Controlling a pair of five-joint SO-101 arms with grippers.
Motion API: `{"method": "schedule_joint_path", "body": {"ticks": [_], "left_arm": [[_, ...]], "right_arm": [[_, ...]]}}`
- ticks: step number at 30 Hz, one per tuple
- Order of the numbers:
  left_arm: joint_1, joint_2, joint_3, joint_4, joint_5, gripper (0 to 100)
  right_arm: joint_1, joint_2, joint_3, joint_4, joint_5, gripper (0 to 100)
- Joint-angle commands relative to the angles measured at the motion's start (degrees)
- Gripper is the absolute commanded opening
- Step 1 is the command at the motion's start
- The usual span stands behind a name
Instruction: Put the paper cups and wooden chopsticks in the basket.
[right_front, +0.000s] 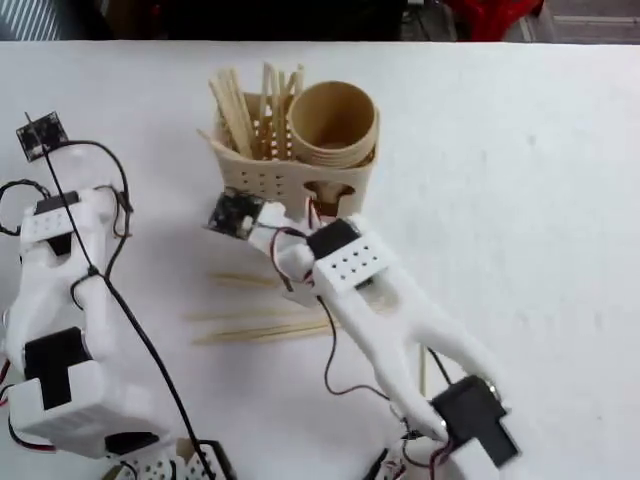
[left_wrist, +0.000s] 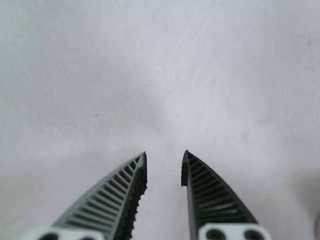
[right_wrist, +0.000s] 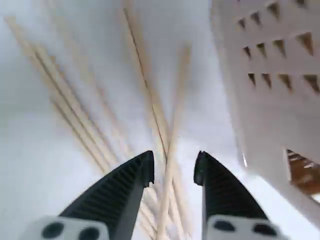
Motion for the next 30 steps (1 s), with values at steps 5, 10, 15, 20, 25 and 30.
{"method": "schedule_joint_path", "body": {"ticks": [5,10,15,20,25,30], "left_arm": [[0.6,-0.2,-0.6,-1.1,0.5,13],[0.7,-0.2,-0.8,-1.1,0.5,13],[0.7,-0.2,-0.8,-1.1,0.5,13],[0.7,-0.2,-0.6,-1.1,0.5,13],[0.7,-0.2,-0.5,-1.1,0.5,13],[0.7,-0.2,-0.5,-1.1,0.5,13]], "right_arm": [[3.6,9.5,0.4,-9.6,3.6,14.4],[3.3,11.7,0.4,-10.2,3.6,14.2],[3.4,12.4,0.6,-9.9,3.8,13.2],[3.4,12.4,0.8,-9.7,3.5,1.7],[3.6,8.7,-0.2,-7.1,-0.1,1.7],[2.5,-4.9,-0.5,-3.2,-2.9,1.6]]}}
